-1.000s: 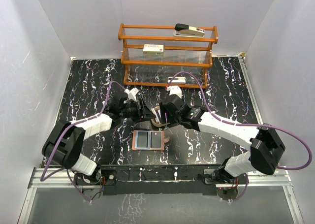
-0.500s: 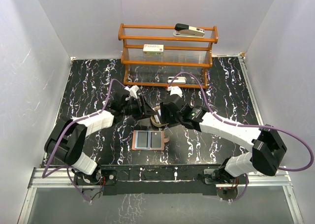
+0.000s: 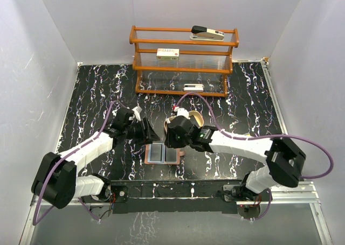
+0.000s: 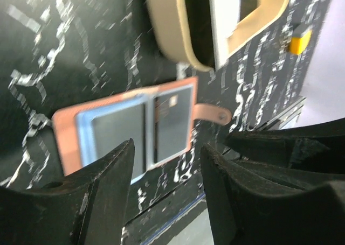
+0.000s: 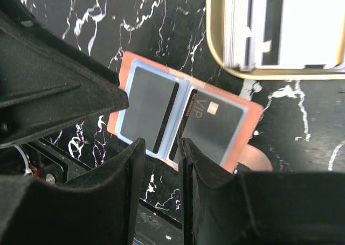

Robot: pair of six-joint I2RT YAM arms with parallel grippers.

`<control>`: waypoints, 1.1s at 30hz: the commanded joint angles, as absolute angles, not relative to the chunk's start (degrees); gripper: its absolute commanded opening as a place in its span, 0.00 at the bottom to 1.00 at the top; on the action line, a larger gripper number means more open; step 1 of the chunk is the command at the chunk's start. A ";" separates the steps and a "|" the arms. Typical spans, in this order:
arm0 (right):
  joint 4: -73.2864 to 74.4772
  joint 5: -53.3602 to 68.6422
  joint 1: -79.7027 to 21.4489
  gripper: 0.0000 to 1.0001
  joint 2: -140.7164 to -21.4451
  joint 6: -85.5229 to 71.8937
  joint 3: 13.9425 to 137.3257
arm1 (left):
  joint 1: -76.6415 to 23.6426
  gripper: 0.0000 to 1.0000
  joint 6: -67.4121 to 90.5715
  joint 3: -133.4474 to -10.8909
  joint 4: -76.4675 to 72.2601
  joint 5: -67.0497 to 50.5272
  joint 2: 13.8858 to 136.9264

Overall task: Put the credit cards into the card holder
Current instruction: Turn over the card slot in the card holder.

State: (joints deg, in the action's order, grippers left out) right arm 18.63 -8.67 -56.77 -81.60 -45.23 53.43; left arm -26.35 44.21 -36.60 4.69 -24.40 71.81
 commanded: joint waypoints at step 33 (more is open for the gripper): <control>13.00 -6.44 -59.06 0.10 -98.83 -46.95 56.49 | -20.31 0.49 48.62 -22.62 -1.38 -32.29 67.67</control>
State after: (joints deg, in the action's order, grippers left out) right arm 13.15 -4.60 -58.78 -98.00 -47.88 55.29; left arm -20.69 48.05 -23.22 1.26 -29.28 67.85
